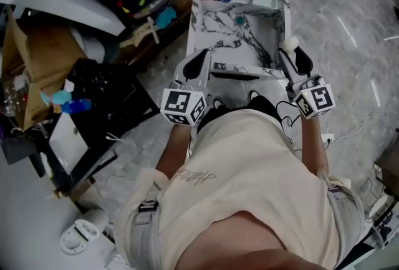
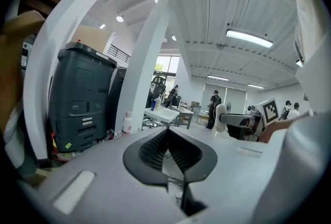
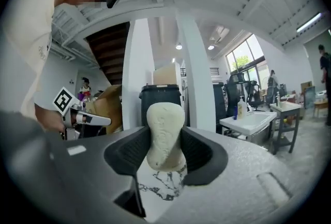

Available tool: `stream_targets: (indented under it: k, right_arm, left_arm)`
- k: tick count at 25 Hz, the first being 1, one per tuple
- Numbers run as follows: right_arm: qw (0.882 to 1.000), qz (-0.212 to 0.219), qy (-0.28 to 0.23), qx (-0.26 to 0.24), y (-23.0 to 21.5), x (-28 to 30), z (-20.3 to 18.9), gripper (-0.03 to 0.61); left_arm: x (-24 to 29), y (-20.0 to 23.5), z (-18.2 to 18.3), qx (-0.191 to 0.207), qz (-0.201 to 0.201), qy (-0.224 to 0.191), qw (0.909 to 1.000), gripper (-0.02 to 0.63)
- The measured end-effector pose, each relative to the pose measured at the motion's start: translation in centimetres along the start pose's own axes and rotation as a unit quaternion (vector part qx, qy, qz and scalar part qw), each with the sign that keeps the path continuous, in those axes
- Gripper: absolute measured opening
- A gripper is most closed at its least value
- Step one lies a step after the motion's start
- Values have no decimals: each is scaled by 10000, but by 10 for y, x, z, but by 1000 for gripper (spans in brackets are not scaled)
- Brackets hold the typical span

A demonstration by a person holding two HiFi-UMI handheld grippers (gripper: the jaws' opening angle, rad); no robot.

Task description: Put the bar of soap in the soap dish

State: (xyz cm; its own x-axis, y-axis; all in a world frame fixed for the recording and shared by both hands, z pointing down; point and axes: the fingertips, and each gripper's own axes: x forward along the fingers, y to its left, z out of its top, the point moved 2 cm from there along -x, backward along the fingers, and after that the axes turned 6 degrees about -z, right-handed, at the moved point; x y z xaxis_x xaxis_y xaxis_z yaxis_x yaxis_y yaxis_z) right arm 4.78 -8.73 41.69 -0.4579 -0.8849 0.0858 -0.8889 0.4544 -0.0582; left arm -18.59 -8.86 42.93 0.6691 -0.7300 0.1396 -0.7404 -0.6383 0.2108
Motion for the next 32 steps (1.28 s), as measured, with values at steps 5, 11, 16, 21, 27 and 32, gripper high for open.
stream_targets:
  k: [5, 11, 16, 21, 27, 32]
  right_arm:
    - [9965, -541, 263, -576, -15, -12, 3, 189]
    - [9888, -589, 639, -1217, -31, -7, 1, 189]
    - [9791, -299, 884, -1807, -46, 25, -7, 189]
    - [9738, 25, 1032, -2028, -65, 69, -19, 187]
    - [9458, 491, 1560, -2804, -108, 125, -54, 187]
    - [9127, 923, 2101, -3381, -143, 169, -85, 186]
  left_arm:
    - [5, 12, -7, -63, -296, 66, 9995, 17]
    - [14, 20, -18, -192, -263, 140, 9994, 17]
    - [24, 19, -17, -143, -186, 231, 9995, 17]
    - [35, 22, -7, -78, 7, 306, 9995, 17]
    - [59, 33, 12, 46, 282, 261, 9993, 17]
    - [76, 50, 8, -7, 598, 356, 9976, 17]
